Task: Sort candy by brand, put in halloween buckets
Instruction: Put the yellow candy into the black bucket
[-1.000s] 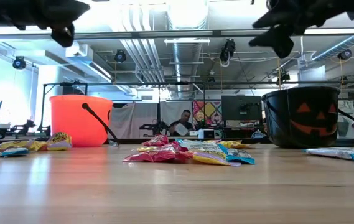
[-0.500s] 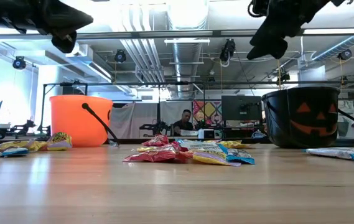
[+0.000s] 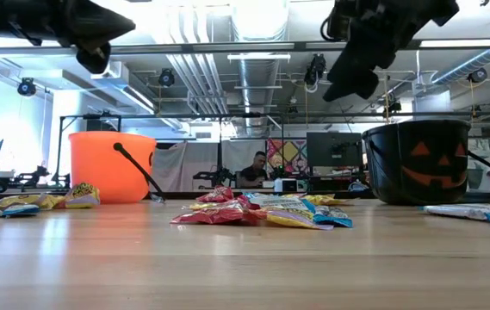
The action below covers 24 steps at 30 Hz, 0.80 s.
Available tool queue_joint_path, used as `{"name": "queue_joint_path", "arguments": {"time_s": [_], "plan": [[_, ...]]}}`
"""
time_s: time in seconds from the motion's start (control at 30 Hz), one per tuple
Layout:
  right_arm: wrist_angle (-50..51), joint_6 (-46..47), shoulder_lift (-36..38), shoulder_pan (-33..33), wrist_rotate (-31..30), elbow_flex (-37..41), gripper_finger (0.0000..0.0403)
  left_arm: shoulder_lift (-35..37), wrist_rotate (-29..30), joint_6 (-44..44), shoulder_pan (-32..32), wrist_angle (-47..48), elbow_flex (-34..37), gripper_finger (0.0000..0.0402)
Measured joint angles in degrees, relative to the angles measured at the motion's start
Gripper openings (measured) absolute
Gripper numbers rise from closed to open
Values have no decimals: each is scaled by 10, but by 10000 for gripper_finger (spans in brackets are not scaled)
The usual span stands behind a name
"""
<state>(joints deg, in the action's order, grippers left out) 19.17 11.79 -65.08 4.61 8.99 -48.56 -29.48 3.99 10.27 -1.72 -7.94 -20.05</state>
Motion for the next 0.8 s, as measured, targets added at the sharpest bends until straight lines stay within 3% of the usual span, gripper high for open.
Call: {"name": "queue_joint_path", "arguments": {"time_s": [0.53, 0.8], "plan": [[-147, 13, -75, 0, 15, -2, 215, -38, 76, -51, 0, -29, 0, 0], [-146, -77, -176, -2, -16, -92, 215, -33, 76, -53, 0, -26, 0, 0]]}}
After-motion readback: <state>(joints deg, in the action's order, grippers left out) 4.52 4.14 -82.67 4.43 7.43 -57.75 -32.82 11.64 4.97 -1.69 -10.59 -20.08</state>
